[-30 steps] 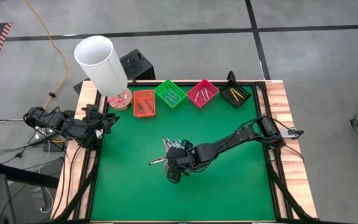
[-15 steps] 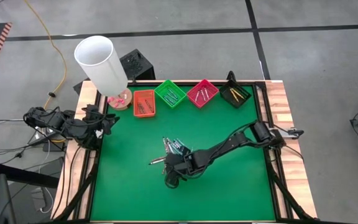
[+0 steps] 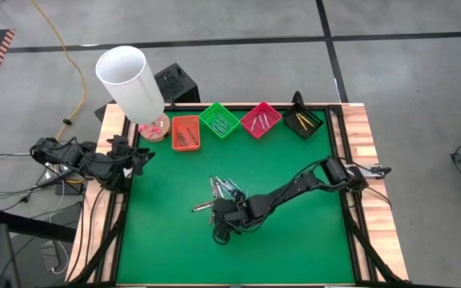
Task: Sort crayons
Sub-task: Put the brown crayon into the orange bin
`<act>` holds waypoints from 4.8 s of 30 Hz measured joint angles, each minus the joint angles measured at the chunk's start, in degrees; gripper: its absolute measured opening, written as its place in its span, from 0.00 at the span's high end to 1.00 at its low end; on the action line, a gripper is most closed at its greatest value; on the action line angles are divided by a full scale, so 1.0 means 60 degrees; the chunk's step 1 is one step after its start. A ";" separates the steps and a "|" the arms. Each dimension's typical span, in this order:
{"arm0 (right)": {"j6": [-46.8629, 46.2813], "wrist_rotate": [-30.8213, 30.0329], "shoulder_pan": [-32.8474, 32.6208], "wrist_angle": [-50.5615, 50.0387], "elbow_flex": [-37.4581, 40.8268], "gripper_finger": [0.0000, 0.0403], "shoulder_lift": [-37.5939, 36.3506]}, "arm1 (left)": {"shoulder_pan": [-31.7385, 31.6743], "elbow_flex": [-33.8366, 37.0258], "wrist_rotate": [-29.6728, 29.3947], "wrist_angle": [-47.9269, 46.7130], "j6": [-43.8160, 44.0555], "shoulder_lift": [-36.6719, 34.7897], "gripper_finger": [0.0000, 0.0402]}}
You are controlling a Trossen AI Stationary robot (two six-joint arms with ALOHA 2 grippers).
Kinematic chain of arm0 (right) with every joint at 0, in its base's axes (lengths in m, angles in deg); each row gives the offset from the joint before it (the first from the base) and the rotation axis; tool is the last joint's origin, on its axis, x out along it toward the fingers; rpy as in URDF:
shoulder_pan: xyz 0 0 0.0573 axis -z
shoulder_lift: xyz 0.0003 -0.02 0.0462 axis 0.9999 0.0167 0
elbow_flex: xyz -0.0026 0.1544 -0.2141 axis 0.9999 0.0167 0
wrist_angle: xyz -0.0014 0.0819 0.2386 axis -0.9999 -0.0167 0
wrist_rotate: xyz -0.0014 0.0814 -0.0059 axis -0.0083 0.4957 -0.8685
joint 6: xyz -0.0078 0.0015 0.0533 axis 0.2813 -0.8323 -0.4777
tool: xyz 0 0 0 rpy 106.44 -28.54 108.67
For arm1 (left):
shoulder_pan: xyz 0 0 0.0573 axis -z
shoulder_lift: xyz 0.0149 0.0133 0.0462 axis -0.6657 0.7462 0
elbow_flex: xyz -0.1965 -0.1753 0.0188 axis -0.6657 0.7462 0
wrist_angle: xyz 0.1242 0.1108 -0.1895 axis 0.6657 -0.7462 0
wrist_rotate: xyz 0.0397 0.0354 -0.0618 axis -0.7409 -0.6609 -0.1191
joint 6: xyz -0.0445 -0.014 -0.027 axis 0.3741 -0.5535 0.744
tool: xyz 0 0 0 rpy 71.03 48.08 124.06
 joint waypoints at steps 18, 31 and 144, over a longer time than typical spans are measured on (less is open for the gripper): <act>-0.0594 -0.0393 -0.0098 -0.0315 -0.0011 0.78 0.0153 | -0.0002 0.0000 -0.0017 -0.0029 -0.0103 -0.0001 0.52; -0.0564 -0.0540 -0.0101 -0.0161 -0.0021 0.98 0.0153 | -0.0001 0.0000 0.0176 -0.0029 -0.0103 -0.0001 0.52; 0.2400 -0.0218 0.5301 0.6846 -0.2441 0.85 0.2561 | 0.0000 -0.0586 0.0697 0.0262 -0.3178 0.0017 0.52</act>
